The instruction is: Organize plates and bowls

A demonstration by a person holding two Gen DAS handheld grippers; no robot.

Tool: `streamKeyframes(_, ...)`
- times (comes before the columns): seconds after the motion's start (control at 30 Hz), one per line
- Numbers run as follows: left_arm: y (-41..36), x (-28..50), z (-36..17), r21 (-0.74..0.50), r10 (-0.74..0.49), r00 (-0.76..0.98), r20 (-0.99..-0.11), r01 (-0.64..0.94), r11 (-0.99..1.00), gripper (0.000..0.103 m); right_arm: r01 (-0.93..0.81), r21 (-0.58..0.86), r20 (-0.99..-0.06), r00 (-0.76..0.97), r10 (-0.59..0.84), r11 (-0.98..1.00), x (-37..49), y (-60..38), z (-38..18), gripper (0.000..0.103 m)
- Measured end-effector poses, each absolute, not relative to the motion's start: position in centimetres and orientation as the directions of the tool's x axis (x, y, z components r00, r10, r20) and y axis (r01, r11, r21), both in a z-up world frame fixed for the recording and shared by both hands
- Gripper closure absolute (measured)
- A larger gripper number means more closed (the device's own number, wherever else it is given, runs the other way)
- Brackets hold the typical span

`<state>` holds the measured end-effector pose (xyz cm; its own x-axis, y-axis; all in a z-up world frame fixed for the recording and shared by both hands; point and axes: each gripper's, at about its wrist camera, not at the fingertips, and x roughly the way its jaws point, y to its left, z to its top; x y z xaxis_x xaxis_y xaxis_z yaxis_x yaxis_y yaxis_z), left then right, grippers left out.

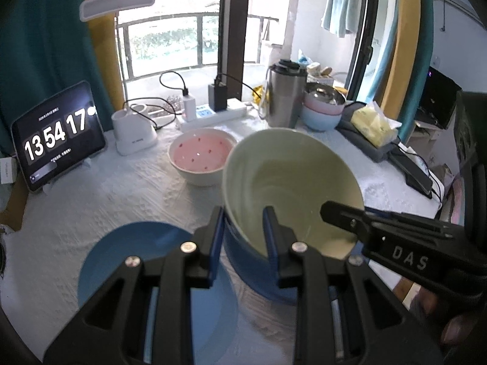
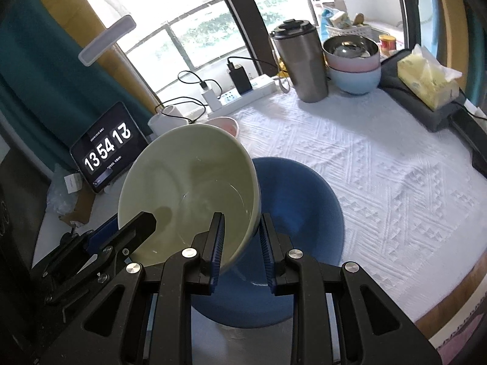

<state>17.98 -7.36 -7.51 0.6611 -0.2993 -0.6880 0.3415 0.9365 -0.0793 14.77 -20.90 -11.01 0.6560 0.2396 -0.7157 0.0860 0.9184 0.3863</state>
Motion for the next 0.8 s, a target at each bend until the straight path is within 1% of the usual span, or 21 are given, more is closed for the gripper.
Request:
streamKeyframes(0.43, -9.6, 18.1, -10.0, -0.063, -0.286, 0.615, -0.735, 0.358, 0.931, 0.077, 0.119, 0.383, -0.758, 0.607, 0.238, 0.916, 14.7, -22.8, -13.1, 0.078)
streamKeyframes(0.77, -10.4, 18.3, -11.4, -0.047, -0.27, 0.59, -0.761, 0.364, 0.93, 0.077, 0.146, 0.361, -0.783, 0.584, 0.214, 0.921, 14.9, -23.4, -13.7, 0.078)
streamKeyframes(0.8, -10.5, 18.2, -11.4, -0.06, -0.292, 0.587, -0.755, 0.381, 0.923, 0.077, 0.149, 0.361, -0.784, 0.584, 0.212, 0.921, 15.0, -23.5, -13.8, 0.078)
